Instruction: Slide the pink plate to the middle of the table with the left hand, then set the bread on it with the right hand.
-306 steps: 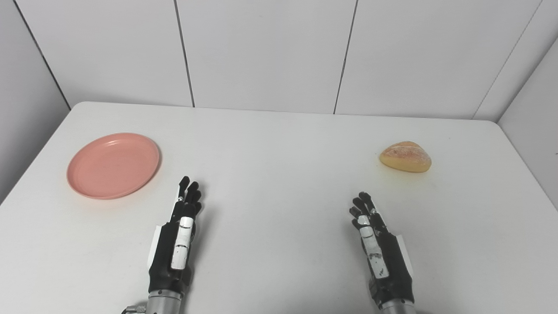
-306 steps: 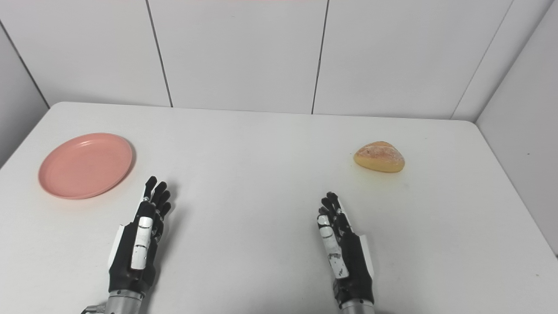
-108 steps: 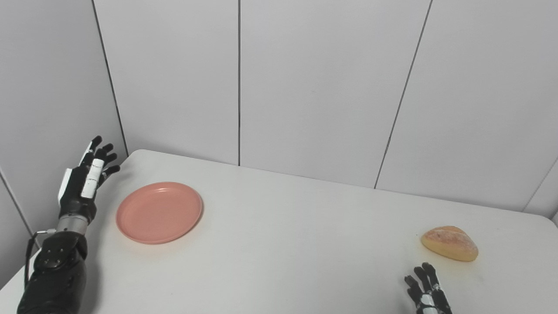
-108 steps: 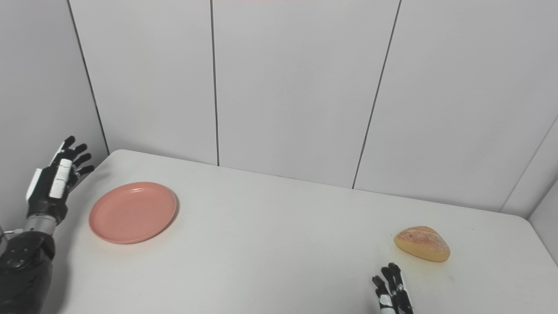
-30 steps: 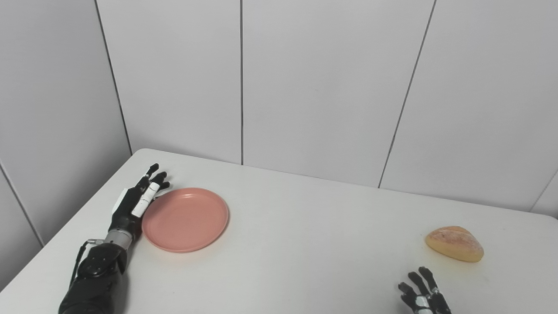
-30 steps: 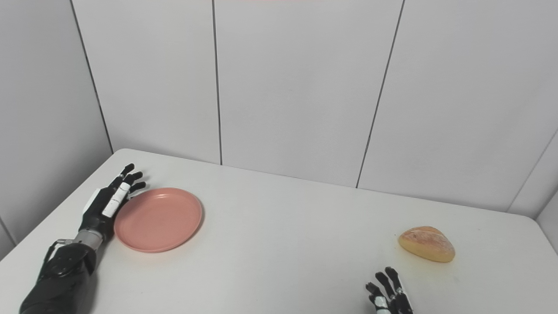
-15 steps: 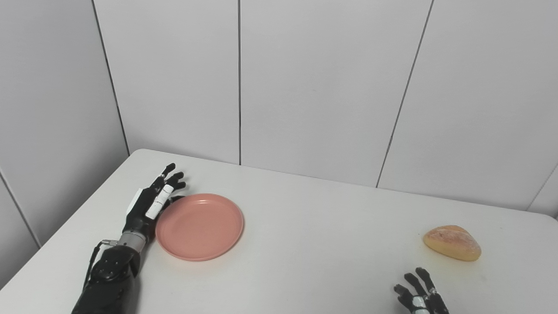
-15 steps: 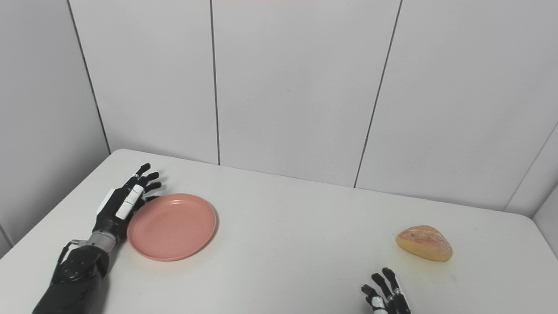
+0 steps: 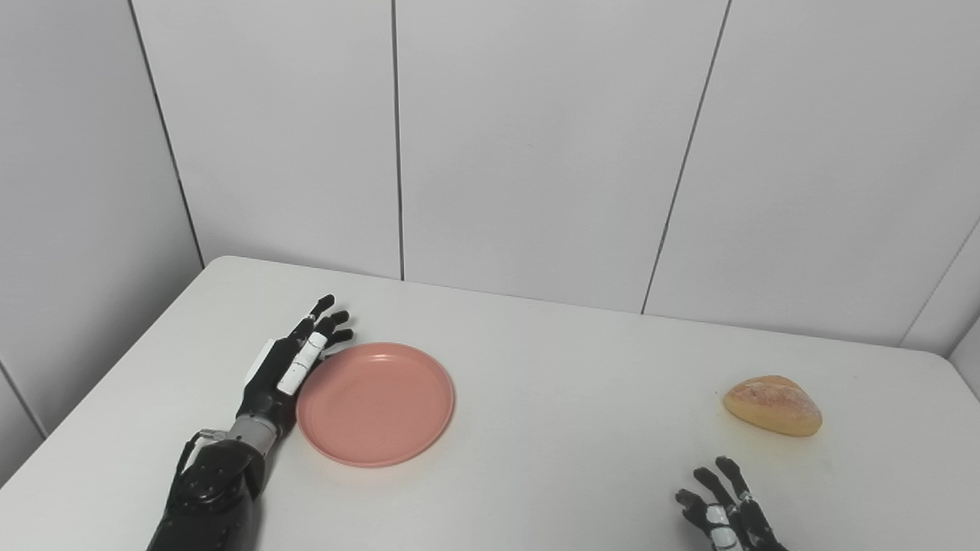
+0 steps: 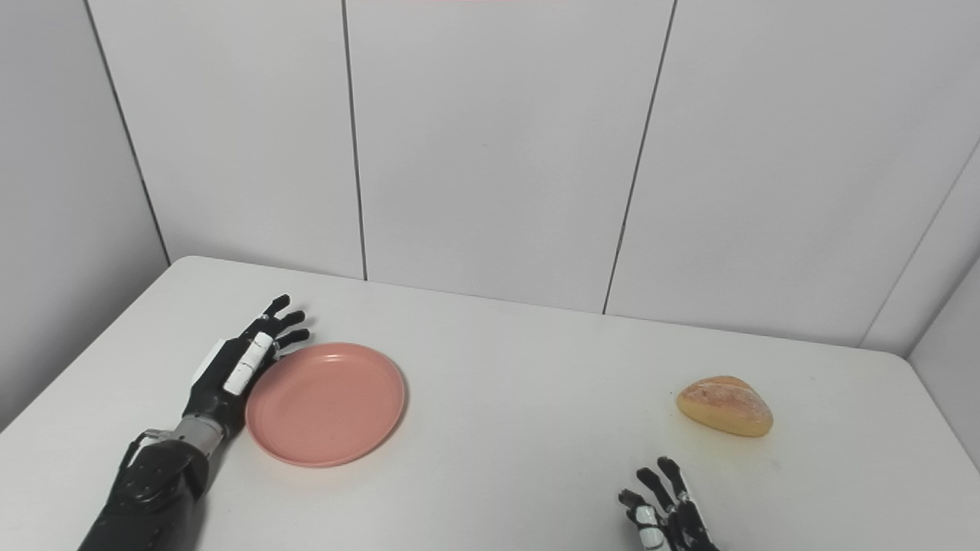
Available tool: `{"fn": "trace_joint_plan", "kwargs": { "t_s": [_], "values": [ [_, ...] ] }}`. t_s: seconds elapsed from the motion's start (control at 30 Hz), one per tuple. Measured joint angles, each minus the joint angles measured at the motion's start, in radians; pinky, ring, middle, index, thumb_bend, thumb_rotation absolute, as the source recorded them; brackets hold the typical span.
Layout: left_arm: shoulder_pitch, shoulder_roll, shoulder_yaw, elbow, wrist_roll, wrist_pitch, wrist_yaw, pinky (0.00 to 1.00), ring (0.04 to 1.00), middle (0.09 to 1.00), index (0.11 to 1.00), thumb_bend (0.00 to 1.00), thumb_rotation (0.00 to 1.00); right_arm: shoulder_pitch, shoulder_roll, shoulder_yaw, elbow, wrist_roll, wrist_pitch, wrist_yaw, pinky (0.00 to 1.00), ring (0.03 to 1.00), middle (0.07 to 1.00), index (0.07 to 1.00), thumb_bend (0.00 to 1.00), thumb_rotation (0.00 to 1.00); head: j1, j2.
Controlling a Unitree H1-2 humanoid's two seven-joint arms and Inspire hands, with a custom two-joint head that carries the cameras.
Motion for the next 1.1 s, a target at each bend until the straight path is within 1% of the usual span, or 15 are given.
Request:
{"fn": "trace_joint_plan", "kwargs": {
  "t_s": [0.07, 0.1, 0.13, 0.2, 0.27, 0.33, 0.47, 0.5, 0.67, 0.73, 0.8, 0.87, 0.97, 1.03, 1.1],
  "values": [
    [0.001, 0.002, -0.002, -0.013, 0.000, 0.021, 0.000, 0.71, 0.866, 0.897, 0.935, 0.91, 0.83, 0.000, 0.006, 0.002, 0.000, -0.006, 0.000, -0.007, 0.83, 0.782, 0.866, 0.920, 0.69, 0.67, -0.037, 0.006],
    [0.004, 0.002, -0.003, -0.021, 0.000, 0.032, 0.000, 0.72, 0.869, 0.900, 0.933, 0.91, 0.83, 0.000, 0.008, 0.004, 0.000, -0.010, 0.000, -0.011, 0.82, 0.780, 0.864, 0.923, 0.69, 0.68, -0.037, 0.006],
    [0.005, 0.002, -0.003, -0.028, 0.000, 0.041, 0.000, 0.72, 0.873, 0.906, 0.932, 0.91, 0.84, 0.001, 0.009, 0.006, 0.000, -0.017, 0.000, -0.015, 0.82, 0.779, 0.863, 0.926, 0.68, 0.68, -0.064, 0.008],
    [0.008, 0.002, -0.004, -0.039, -0.001, 0.051, 0.000, 0.73, 0.878, 0.914, 0.935, 0.92, 0.84, 0.001, 0.011, 0.013, 0.000, -0.037, 0.000, -0.022, 0.81, 0.777, 0.864, 0.930, 0.68, 0.69, -0.065, 0.008],
    [0.016, 0.001, -0.006, -0.051, -0.001, 0.054, 0.000, 0.73, 0.881, 0.921, 0.940, 0.93, 0.83, 0.001, 0.017, 0.020, 0.000, -0.053, 0.000, -0.035, 0.81, 0.772, 0.864, 0.931, 0.68, 0.69, -0.121, 0.012],
    [0.019, 0.001, -0.007, -0.054, -0.005, 0.052, -0.003, 0.72, 0.879, 0.920, 0.942, 0.92, 0.83, 0.002, 0.028, 0.025, 0.000, -0.069, 0.000, -0.047, 0.81, 0.765, 0.864, 0.927, 0.68, 0.68, -0.124, 0.012],
    [0.025, -0.001, -0.006, -0.058, -0.019, 0.046, -0.004, 0.69, 0.869, 0.913, 0.953, 0.87, 0.85, 0.004, 0.053, 0.040, 0.000, -0.091, 0.000, -0.070, 0.79, 0.749, 0.863, 0.925, 0.66, 0.68, -0.181, 0.014],
    [0.026, -0.004, -0.004, -0.060, -0.020, 0.046, -0.003, 0.69, 0.869, 0.913, 0.954, 0.87, 0.85, 0.004, 0.058, 0.042, 0.001, -0.100, 0.000, -0.076, 0.79, 0.749, 0.863, 0.925, 0.66, 0.68, -0.181, 0.014],
    [0.027, -0.032, 0.024, -0.063, -0.061, 0.049, 0.000, 0.75, 0.873, 0.921, 0.948, 0.91, 0.84, 0.003, 0.081, 0.055, 0.004, -0.128, 0.000, -0.094, 0.78, 0.746, 0.856, 0.923, 0.65, 0.70, -0.218, 0.012],
    [0.032, -0.040, 0.029, -0.081, -0.074, 0.060, 0.001, 0.78, 0.860, 0.907, 0.941, 0.88, 0.84, 0.002, 0.088, 0.059, 0.007, -0.136, 0.000, -0.100, 0.78, 0.757, 0.853, 0.921, 0.64, 0.70, -0.229, 0.014],
    [0.052, -0.060, 0.029, -0.141, -0.085, 0.095, 0.003, 0.78, 0.857, 0.903, 0.941, 0.88, 0.84, 0.001, 0.091, 0.064, 0.010, -0.148, 0.000, -0.102, 0.78, 0.760, 0.853, 0.921, 0.64, 0.70, -0.235, 0.015],
    [0.068, -0.084, 0.023, -0.191, -0.086, 0.134, 0.008, 0.78, 0.881, 0.902, 0.937, 0.88, 0.85, -0.001, 0.095, 0.068, 0.013, -0.154, 0.000, -0.105, 0.78, 0.763, 0.850, 0.920, 0.66, 0.71, -0.239, 0.018],
    [0.089, -0.121, 0.016, -0.267, -0.096, 0.203, 0.014, 0.81, 0.891, 0.896, 0.934, 0.88, 0.83, -0.002, 0.100, 0.072, 0.014, -0.163, 0.000, -0.111, 0.79, 0.764, 0.854, 0.922, 0.66, 0.72, -0.244, 0.021],
    [0.097, -0.133, 0.009, -0.319, -0.098, 0.257, 0.018, 0.80, 0.886, 0.893, 0.930, 0.90, 0.84, -0.002, 0.102, 0.074, 0.014, -0.164, 0.000, -0.114, 0.80, 0.765, 0.857, 0.923, 0.66, 0.72, -0.244, 0.022],
    [0.098, -0.137, -0.003, -0.341, -0.097, 0.280, 0.023, 0.79, 0.881, 0.894, 0.928, 0.92, 0.85, -0.002, 0.102, 0.075, 0.014, -0.165, 0.000, -0.115, 0.80, 0.768, 0.858, 0.926, 0.66, 0.72, -0.244, 0.025]
  ]
}}
